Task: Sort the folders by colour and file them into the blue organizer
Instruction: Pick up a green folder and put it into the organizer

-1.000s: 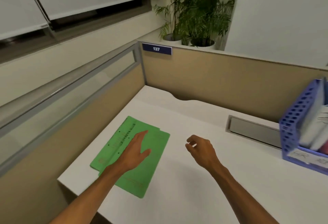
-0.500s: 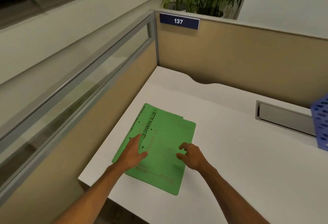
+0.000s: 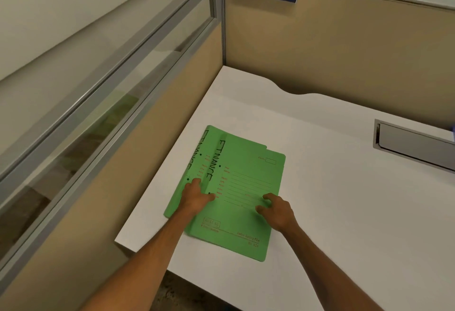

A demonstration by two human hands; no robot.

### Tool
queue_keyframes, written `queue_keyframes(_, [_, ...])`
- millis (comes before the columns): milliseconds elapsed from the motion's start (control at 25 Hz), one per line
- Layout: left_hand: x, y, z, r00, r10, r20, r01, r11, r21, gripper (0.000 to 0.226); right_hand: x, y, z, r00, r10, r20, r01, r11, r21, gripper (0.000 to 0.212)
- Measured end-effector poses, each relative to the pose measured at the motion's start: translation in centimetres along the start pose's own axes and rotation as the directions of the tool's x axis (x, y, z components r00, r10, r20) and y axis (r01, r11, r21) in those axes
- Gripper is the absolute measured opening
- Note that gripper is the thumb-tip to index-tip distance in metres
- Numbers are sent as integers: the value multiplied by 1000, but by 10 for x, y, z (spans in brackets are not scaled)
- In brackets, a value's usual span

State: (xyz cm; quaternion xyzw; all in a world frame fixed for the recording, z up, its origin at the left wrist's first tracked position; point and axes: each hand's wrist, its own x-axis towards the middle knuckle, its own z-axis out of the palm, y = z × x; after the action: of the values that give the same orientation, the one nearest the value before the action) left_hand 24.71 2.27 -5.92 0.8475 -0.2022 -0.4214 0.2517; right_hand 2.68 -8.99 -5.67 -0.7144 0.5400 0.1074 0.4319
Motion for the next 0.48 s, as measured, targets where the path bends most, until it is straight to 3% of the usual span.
queue_keyframes(120, [1,8,-6,999,24,-34,-24,999,-20,49,-1,-1,-5,998,38,48,-40,999,28,57])
queue_keyframes(280, [-11,25,-15,995,61,-83,-63,998,-25,32,-6,-6,-17,989,122,86,-142,948,285,51])
queue_keyframes(480, [-39,59,-15,994,108,-3,-108,986,-128,31,-20,-30,-41,999,40,34,-50,930,363,46])
